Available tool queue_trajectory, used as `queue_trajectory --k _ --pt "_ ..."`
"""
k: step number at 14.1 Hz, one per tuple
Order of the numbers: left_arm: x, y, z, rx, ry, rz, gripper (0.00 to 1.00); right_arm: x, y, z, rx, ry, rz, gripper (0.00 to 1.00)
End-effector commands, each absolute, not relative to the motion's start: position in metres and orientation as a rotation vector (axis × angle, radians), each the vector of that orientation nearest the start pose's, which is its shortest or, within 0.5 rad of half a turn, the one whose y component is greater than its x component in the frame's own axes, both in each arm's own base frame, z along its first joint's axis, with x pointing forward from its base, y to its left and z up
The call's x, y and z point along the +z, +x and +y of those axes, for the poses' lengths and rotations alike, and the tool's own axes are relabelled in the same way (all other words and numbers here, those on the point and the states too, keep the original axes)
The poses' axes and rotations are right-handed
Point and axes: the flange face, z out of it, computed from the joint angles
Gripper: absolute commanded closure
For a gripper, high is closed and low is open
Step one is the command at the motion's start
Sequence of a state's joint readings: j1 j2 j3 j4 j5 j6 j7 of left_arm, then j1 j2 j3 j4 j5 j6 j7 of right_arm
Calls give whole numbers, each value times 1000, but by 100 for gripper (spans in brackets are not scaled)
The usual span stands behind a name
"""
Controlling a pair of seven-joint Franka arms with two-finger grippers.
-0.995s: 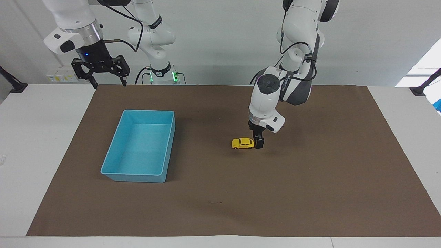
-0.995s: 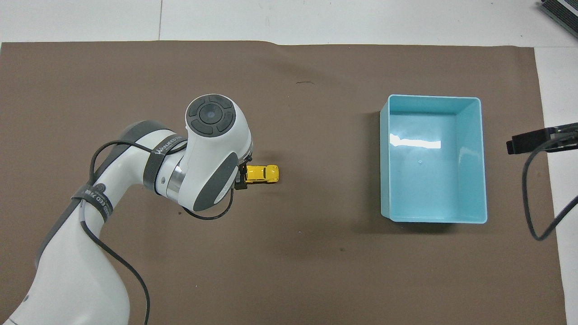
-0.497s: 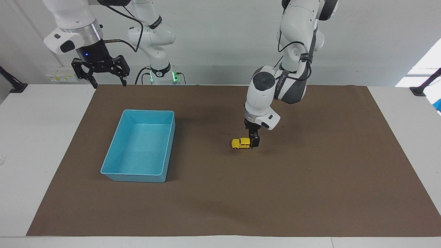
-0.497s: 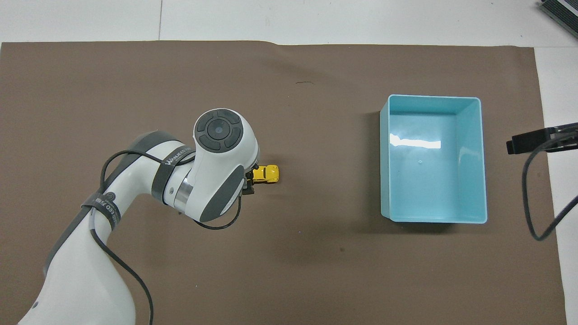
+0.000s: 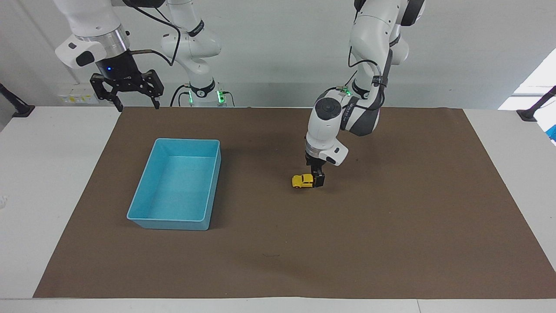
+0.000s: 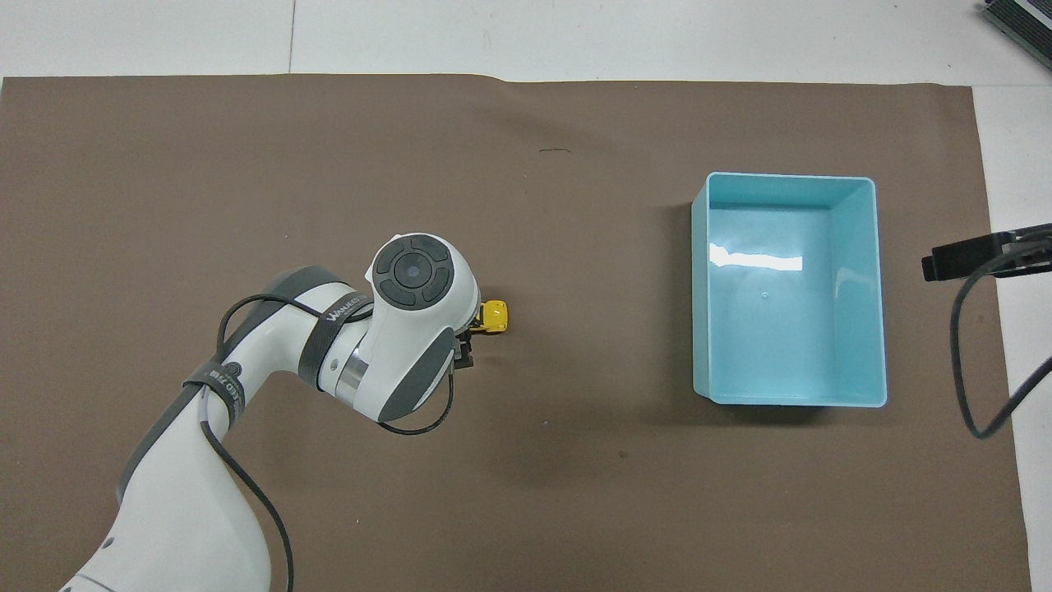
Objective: Wind up and store yellow beetle car
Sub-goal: 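Lower the left gripper and grasp the yellow car, then pull the car back along the table toward the left arm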
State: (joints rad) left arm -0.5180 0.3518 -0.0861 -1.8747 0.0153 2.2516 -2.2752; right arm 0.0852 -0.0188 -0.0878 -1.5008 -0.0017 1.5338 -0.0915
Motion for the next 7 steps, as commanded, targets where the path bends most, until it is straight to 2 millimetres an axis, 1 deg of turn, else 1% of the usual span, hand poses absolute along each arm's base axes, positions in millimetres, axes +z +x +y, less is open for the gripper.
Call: queue_trajectory --k 1,3,7 --pt "304 514 -367 -4 2097 2306 0 669 541 -3 -90 -3111 -110 0" --pt "306 519 -364 -3 2087 2309 0 669 541 -3 -90 -3111 -110 0" --pt "308 519 -366 -3 2090 2306 0 669 541 -3 -90 -3111 -110 0"
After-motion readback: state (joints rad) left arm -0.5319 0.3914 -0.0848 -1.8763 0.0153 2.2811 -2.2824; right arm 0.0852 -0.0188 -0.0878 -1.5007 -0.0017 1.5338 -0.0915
